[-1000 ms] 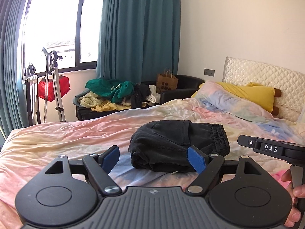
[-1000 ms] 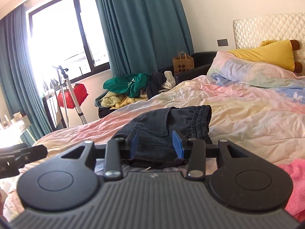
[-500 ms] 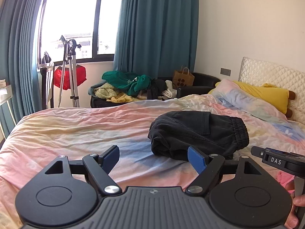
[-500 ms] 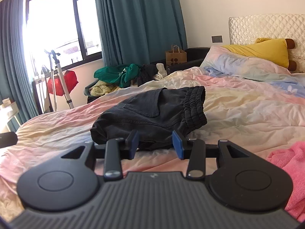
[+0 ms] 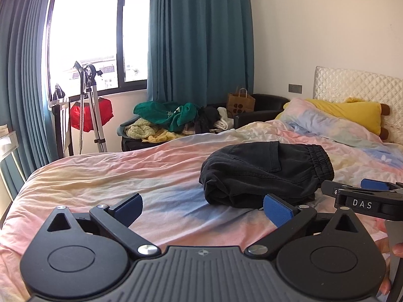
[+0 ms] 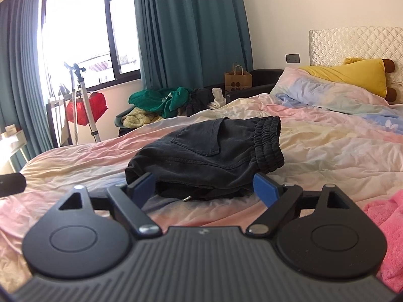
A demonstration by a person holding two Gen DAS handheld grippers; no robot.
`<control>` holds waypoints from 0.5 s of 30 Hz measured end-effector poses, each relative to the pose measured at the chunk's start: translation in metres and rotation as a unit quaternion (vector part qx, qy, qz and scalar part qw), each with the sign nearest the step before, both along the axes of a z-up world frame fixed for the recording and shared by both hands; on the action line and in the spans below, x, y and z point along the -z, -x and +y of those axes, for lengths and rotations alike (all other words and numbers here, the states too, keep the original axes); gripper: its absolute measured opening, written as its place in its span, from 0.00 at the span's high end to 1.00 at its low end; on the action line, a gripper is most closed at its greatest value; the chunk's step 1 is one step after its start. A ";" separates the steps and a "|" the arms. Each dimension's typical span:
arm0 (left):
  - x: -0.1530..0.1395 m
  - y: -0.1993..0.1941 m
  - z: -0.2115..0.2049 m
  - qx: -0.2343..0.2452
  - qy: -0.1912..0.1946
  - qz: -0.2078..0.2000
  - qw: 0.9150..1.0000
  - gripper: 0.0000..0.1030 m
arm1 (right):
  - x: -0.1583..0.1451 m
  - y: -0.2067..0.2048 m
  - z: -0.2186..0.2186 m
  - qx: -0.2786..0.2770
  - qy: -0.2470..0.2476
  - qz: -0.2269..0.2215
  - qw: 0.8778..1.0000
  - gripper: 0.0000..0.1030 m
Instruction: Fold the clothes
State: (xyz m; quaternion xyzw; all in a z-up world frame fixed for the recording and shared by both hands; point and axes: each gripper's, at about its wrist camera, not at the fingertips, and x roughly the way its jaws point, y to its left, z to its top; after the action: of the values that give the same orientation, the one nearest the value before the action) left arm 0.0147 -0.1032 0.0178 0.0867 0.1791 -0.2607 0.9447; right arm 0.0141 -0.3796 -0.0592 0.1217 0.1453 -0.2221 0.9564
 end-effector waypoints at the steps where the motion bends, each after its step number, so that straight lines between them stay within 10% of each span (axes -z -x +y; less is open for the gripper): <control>1: 0.001 0.001 -0.001 -0.001 -0.003 0.000 1.000 0.00 | 0.000 0.000 0.001 0.000 0.003 0.000 1.000 0.07; 15: 0.003 0.002 -0.004 -0.009 0.001 0.006 1.000 0.00 | 0.001 -0.004 0.012 -0.001 0.027 0.011 1.000 0.00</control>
State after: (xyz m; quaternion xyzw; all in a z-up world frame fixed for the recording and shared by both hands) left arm 0.0131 -0.1069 0.0145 0.0830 0.1850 -0.2527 0.9461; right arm 0.0184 -0.3679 -0.0606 0.0931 0.1498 -0.2259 0.9581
